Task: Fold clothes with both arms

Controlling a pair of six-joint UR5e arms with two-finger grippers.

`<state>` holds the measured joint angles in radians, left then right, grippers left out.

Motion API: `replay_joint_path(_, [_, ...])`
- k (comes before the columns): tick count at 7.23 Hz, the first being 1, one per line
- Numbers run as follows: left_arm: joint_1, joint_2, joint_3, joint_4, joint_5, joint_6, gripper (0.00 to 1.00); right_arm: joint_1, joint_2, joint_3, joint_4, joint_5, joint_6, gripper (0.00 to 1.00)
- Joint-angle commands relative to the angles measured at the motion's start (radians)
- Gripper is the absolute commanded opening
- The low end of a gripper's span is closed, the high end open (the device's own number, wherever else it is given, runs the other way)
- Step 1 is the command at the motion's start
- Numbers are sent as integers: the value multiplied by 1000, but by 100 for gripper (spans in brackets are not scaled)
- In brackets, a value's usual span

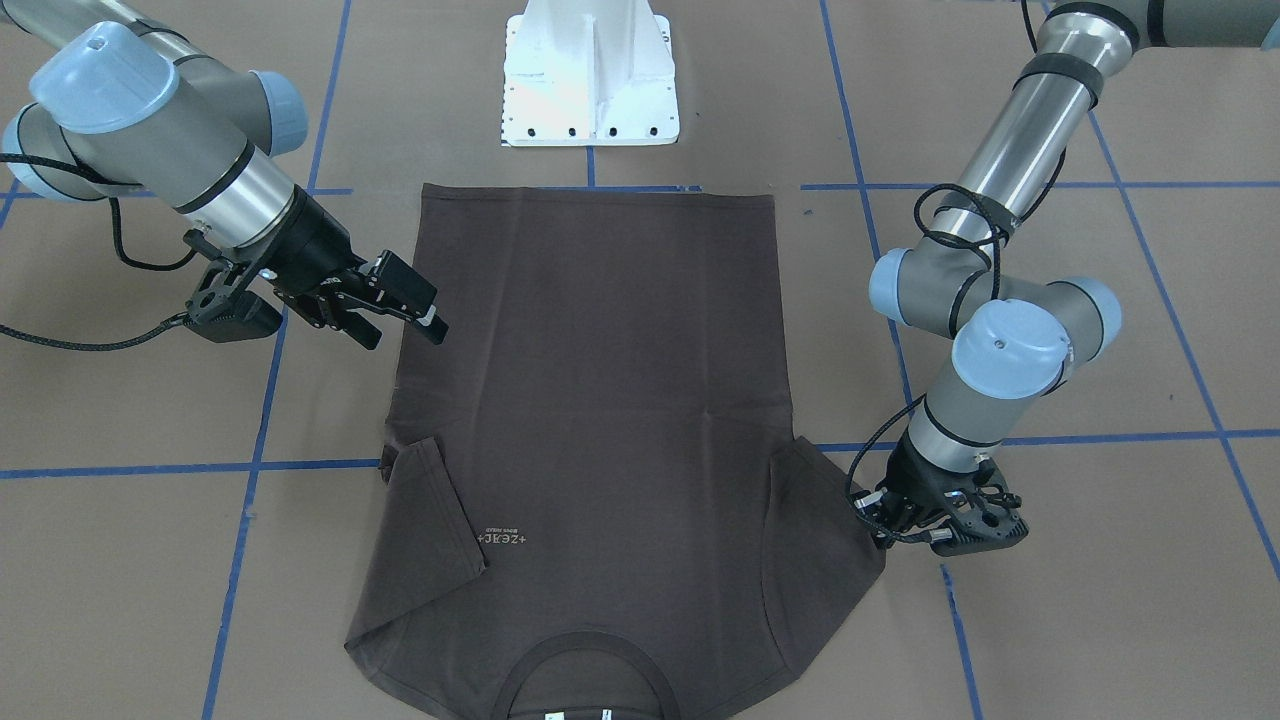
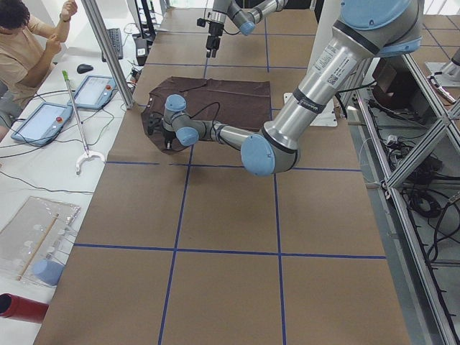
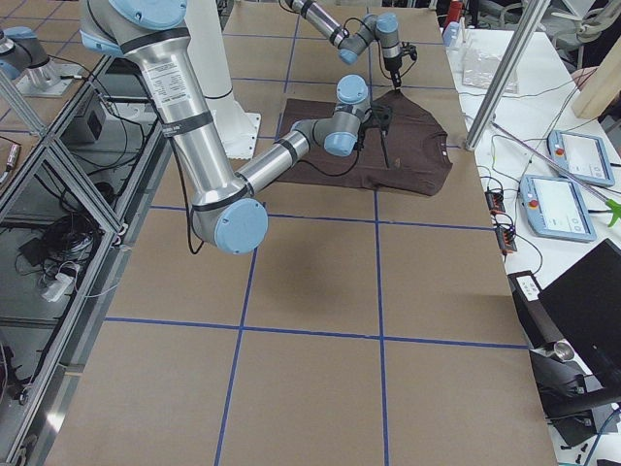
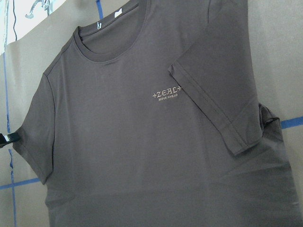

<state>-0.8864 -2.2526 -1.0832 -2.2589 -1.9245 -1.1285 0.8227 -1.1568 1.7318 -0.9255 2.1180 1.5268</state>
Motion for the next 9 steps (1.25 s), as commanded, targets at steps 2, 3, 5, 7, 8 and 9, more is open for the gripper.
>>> replay_joint_path(2, [47, -80, -6, 13, -7, -156, 0, 6, -14, 2, -4, -22, 4, 99])
replay_joint_path(3, [58, -147, 67, 9, -2, -172, 0, 4, -21, 5, -4, -77, 3, 99])
replay_joint_path(5, [58, -176, 106, -2, 4, -174, 0, 3, -23, 0, -3, -99, 3, 99])
replay_joint_path(7, [58, -223, 170, -42, 5, -198, 0, 1, -23, -3, -3, -99, 3, 99])
replay_joint_path(8, [61, -231, 170, -45, 5, -203, 0, 1, -23, -3, -3, -99, 3, 99])
replay_joint_path(9, [69, -225, 151, -45, 4, -214, 54, 1, -24, -2, -4, -102, 3, 100])
